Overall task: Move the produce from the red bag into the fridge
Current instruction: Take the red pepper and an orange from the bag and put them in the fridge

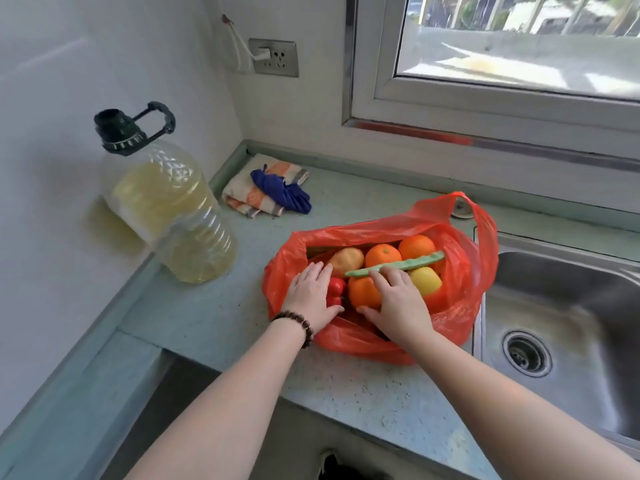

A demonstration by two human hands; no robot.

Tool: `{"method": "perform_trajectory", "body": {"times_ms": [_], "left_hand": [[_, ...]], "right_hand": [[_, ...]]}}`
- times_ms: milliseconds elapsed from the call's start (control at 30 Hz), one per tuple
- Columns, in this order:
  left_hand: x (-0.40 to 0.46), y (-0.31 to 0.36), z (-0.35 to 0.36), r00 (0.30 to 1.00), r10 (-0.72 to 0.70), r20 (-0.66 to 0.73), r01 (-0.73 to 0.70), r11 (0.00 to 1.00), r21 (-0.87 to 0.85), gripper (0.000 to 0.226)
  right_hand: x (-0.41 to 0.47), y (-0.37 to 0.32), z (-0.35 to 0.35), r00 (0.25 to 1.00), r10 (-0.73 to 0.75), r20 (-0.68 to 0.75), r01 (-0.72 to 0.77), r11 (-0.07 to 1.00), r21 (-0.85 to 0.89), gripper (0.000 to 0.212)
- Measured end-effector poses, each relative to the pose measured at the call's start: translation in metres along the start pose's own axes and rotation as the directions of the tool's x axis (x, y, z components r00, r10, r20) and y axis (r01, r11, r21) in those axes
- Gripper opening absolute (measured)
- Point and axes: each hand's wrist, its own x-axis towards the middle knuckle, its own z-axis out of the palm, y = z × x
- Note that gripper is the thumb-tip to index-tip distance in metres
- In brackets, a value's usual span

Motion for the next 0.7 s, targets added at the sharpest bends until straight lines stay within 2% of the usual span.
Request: {"method": "perform_trajectory", "body": {"times_ms": [133, 233, 400, 533, 700], "left_hand": [[0.001, -0.007, 0.012, 0.997, -0.035, 0.062, 0.037, 0.999, -0.034, 0.095], [0.0, -0.011, 0.022, 0.998, -0.048, 0.041, 0.051, 0.997, -0.066, 0.096], [0.0, -0.013, 0.025, 0.997, -0.049, -0.066, 0.042, 0.993, -0.11, 0.091], [-0.006, -0.012, 0.017, 0.984, -0.093, -0.15, 0.06, 0.976, -0.211, 0.088], [-0.009, -0.003, -0.009, 0.955, -0.1, -0.281, 0.028, 0.969, -0.247, 0.087]], "right_hand": [[0.01, -0.003, 0.008, 0.995, -0.003, 0.1, 0.005, 1.0, -0.025, 0.092], [0.014, -0.005, 0.014, 0.993, -0.003, 0.12, 0.005, 1.0, -0.017, 0.093], [0.017, -0.007, 0.016, 0.998, -0.002, 0.06, -0.001, 0.999, 0.046, 0.076], [0.014, -0.004, 0.01, 1.0, 0.011, 0.016, -0.012, 0.994, 0.109, 0.078], [0.011, 0.003, -0.015, 0.995, 0.053, -0.089, -0.033, 0.978, 0.207, 0.078]]}}
